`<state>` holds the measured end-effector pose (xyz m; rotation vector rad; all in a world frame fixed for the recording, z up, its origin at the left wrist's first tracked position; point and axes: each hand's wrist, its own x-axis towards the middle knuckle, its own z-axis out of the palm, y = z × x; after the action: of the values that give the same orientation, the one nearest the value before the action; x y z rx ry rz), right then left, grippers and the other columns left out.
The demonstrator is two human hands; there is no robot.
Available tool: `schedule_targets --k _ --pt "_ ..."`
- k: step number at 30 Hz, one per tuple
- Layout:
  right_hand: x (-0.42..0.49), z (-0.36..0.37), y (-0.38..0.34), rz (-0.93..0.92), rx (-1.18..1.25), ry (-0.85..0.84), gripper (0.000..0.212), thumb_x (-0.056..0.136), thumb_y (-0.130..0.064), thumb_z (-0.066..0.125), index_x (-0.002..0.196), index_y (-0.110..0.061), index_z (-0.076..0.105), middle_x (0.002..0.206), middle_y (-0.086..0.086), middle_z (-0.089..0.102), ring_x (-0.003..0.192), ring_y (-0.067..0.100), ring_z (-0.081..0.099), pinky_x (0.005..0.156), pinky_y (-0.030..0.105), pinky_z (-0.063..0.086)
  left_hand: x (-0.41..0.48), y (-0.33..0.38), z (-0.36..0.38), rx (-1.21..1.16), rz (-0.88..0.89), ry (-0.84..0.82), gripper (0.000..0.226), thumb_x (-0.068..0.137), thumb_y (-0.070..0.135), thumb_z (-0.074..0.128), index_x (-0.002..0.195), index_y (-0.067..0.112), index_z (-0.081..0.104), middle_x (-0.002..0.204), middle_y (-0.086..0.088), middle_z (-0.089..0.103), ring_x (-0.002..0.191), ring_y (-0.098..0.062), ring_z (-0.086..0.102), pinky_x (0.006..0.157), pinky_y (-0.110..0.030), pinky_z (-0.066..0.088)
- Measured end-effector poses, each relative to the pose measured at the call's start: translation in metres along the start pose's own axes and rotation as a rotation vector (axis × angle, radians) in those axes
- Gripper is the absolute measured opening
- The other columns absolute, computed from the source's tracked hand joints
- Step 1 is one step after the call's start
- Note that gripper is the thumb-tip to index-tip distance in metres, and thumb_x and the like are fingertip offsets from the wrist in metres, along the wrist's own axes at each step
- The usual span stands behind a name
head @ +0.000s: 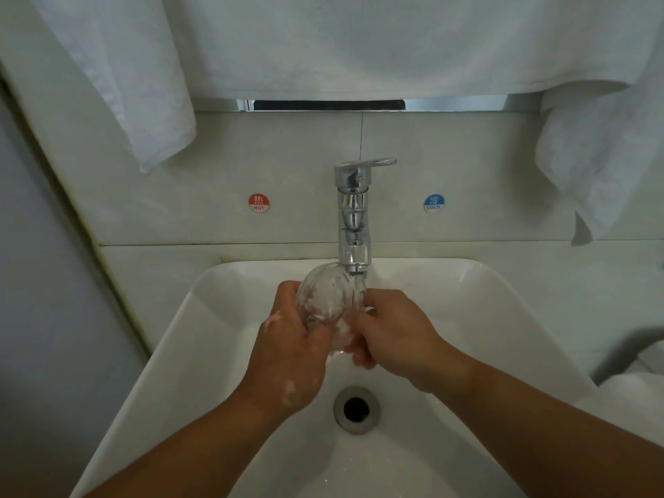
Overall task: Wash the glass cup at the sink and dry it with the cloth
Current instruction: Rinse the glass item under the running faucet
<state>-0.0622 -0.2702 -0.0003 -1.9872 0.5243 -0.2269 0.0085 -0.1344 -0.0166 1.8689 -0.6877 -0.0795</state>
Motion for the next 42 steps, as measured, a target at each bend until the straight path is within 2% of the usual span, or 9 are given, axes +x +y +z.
schedule_targets --k 3,7,12,16,20,23,33,39,42 --pt "0.001 -0.003 0.002 -0.025 -0.185 0.051 0.030 0.103 -0.014 0.044 0.081 -0.014 0.064 0.068 0.003 0.069 0.046 0.004 0.059 0.049 0.019 0.048 -0.001 0.001 0.000 0.013 -0.023 -0.037 0.030 0.100 0.026 0.062 0.121 0.033 0.042 0.099 0.019 0.060 0.083 -0.001 0.062 0.057 0.000 0.047" --pt "-0.002 -0.002 0.001 0.017 0.060 -0.073 0.011 0.092 -0.004 0.058 0.095 -0.010 0.067 0.069 0.007 0.066 0.049 0.012 0.055 0.047 0.022 0.046 0.001 0.001 -0.003 -0.001 -0.049 -0.036 0.040 0.094 0.027 0.071 0.120 0.034 0.041 0.097 0.018 0.060 0.082 -0.001 0.063 0.056 -0.003 0.049" --pt "0.002 -0.006 0.004 -0.023 -0.231 0.062 0.034 0.102 -0.013 0.043 0.076 -0.010 0.064 0.061 0.002 0.066 0.041 0.002 0.057 0.047 0.017 0.045 0.001 0.000 -0.004 -0.006 -0.082 -0.101 0.037 0.095 0.016 0.066 0.123 0.028 0.045 0.104 0.010 0.063 0.092 -0.010 0.067 0.076 -0.033 0.066" --pt "-0.001 -0.004 0.005 -0.040 -0.090 -0.037 0.009 0.092 -0.009 0.061 0.093 -0.015 0.068 0.069 0.001 0.067 0.054 0.008 0.060 0.055 0.023 0.049 0.003 -0.001 -0.008 0.055 -0.028 -0.090 0.032 0.096 0.020 0.065 0.120 0.027 0.045 0.097 0.012 0.064 0.085 -0.006 0.067 0.063 -0.016 0.060" --pt "0.003 -0.003 0.003 -0.067 -0.271 0.077 0.032 0.103 -0.015 0.045 0.075 -0.019 0.061 0.061 -0.003 0.065 0.041 0.000 0.058 0.045 0.015 0.043 0.003 -0.002 -0.008 0.048 -0.060 -0.106 0.035 0.093 0.014 0.065 0.119 0.028 0.045 0.101 0.010 0.063 0.089 -0.011 0.068 0.070 -0.031 0.066" --pt "-0.001 -0.002 0.002 -0.046 -0.149 -0.025 0.017 0.097 -0.007 0.053 0.090 -0.019 0.064 0.068 0.000 0.067 0.050 0.006 0.061 0.052 0.019 0.049 0.003 -0.003 -0.009 0.074 -0.022 -0.113 0.031 0.096 0.015 0.064 0.118 0.027 0.046 0.099 0.011 0.063 0.086 -0.008 0.066 0.059 -0.012 0.058" --pt "-0.005 0.003 0.001 0.050 0.185 -0.115 0.017 0.096 -0.002 0.056 0.108 -0.011 0.064 0.079 0.022 0.071 0.057 0.021 0.065 0.057 0.033 0.057 -0.001 0.005 -0.008 0.093 0.052 -0.053 0.040 0.094 0.026 0.071 0.119 0.034 0.040 0.095 0.020 0.059 0.079 0.001 0.063 0.057 -0.002 0.050" --pt "-0.002 0.000 0.004 -0.060 -0.209 0.101 0.034 0.103 -0.012 0.044 0.075 -0.012 0.063 0.060 0.008 0.067 0.042 0.008 0.060 0.045 0.022 0.050 0.000 0.006 -0.010 0.058 0.000 -0.091 0.042 0.095 0.019 0.070 0.119 0.035 0.039 0.097 0.019 0.057 0.082 -0.002 0.062 0.057 -0.001 0.049" --pt "-0.003 0.003 0.001 -0.036 0.001 0.033 0.021 0.100 -0.007 0.050 0.088 -0.007 0.067 0.065 0.019 0.067 0.048 0.015 0.061 0.050 0.028 0.053 -0.001 0.007 -0.010 0.025 0.034 -0.023 0.046 0.090 0.020 0.073 0.119 0.037 0.043 0.098 0.018 0.063 0.085 0.007 0.065 0.059 -0.001 0.049"
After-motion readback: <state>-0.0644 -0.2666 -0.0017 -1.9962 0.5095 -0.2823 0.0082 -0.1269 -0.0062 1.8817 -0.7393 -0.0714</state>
